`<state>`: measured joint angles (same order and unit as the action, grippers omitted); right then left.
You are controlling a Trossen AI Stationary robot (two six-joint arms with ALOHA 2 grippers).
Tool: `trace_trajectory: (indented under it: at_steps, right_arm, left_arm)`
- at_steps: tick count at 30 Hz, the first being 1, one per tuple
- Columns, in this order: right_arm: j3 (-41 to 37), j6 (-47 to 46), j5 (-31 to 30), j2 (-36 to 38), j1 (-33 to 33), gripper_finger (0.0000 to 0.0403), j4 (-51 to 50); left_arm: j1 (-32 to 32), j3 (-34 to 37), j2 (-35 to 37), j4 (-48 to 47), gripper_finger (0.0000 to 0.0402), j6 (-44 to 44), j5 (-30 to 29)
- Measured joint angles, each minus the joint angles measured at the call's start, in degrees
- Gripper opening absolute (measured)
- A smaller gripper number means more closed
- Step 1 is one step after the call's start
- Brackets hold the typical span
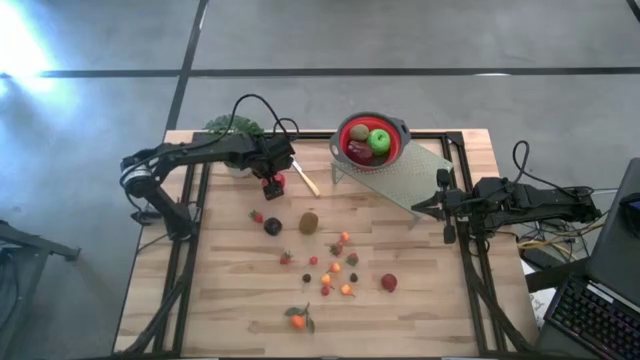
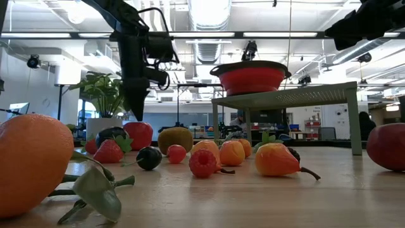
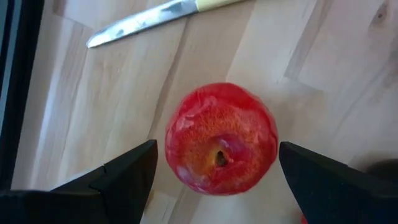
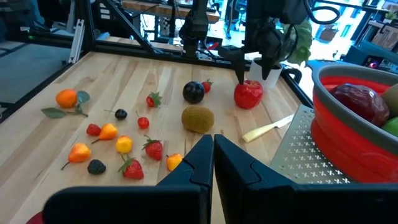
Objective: Pick & Place Fruit
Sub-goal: Put the red apple into the red gray colander on the shelf
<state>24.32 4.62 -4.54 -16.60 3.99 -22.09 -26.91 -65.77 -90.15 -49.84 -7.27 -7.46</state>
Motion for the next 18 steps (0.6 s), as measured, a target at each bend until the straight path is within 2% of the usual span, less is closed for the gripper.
trace_trajectory:
  at_steps: [18]
  right_arm:
    - [0.0,-0.07,-0.02,0.0,0.0,0.0008,0.0]
  left_arm:
    - [-0.64,1.32,-5.15,3.68,0.034,-2.91,1.65]
